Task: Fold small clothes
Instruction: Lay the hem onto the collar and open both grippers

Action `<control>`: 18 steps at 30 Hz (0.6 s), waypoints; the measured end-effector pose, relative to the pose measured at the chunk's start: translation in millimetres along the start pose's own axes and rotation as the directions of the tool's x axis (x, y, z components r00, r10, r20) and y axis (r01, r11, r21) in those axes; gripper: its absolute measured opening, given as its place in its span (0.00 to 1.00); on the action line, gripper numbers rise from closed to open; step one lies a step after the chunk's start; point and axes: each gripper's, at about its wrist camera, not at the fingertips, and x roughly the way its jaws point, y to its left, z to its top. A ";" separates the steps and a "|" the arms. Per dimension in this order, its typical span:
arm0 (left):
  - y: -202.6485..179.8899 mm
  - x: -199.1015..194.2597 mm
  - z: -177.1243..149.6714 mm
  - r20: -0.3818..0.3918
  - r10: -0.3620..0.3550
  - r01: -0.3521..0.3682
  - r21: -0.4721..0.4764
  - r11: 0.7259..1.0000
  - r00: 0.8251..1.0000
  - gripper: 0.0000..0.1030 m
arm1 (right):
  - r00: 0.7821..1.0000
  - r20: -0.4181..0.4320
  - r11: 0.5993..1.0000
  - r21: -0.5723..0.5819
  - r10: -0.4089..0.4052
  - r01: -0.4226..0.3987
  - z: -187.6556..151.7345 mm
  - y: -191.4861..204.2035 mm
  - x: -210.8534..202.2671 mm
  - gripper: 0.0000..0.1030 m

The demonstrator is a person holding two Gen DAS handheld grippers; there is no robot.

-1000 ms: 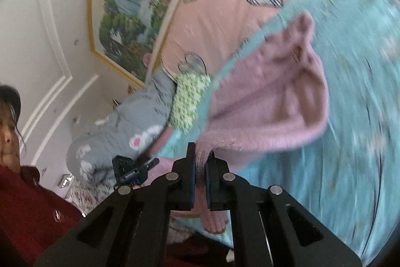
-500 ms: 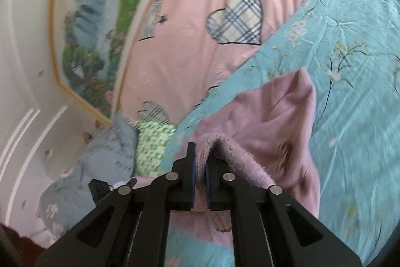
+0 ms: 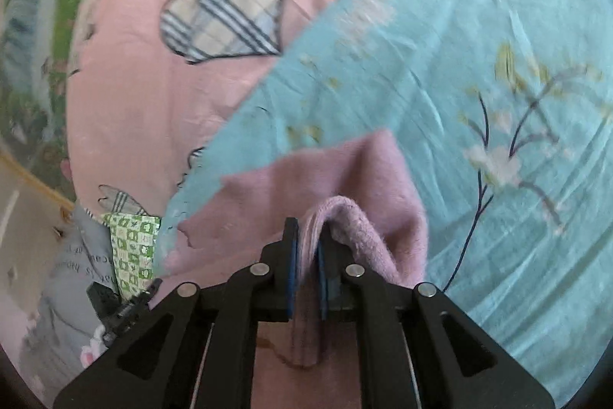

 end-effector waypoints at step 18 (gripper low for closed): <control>-100.3 2.1 -78.7 -0.297 -0.069 0.163 0.304 0.939 0.952 0.32 | 0.947 -0.278 0.839 -0.544 -0.160 -0.018 -102.3 101.5 16.1 0.45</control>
